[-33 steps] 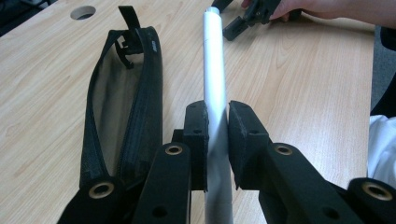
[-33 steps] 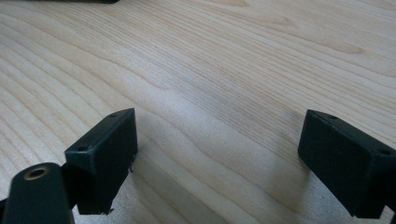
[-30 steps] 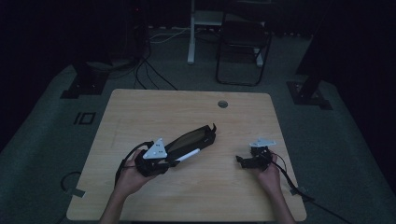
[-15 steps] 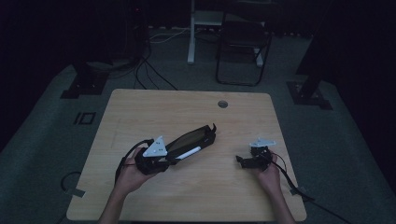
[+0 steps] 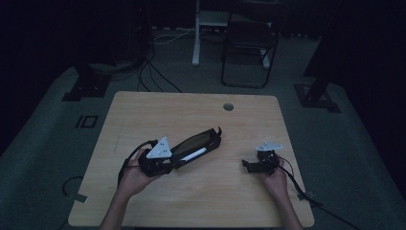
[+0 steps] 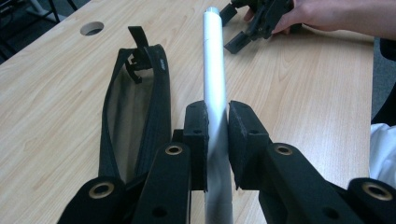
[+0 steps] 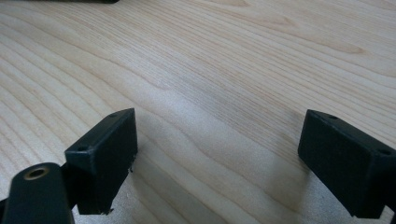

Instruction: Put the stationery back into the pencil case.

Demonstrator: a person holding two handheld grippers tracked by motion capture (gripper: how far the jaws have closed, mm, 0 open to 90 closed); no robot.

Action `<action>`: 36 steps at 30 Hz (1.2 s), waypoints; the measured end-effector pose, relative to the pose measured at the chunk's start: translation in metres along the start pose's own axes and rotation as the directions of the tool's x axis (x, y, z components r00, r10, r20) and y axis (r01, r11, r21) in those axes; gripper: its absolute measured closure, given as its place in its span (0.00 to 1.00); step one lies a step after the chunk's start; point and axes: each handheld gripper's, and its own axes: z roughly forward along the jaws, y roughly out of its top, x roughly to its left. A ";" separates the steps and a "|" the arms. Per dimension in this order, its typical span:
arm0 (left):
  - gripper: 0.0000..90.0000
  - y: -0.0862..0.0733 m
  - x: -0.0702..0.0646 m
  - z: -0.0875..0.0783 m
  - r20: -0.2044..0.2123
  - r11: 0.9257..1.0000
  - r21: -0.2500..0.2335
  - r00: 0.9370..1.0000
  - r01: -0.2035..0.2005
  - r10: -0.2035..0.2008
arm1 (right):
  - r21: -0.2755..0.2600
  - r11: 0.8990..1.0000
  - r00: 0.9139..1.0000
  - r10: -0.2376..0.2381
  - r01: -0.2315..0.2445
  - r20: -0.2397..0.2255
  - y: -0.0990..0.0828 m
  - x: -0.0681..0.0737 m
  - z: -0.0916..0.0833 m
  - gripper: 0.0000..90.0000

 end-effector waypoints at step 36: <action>0.87 0.013 0.018 0.001 -0.009 0.999 -0.040 1.000 0.011 -0.011 | 0.001 1.000 1.000 0.001 -0.001 0.000 0.000 0.000 0.000 0.13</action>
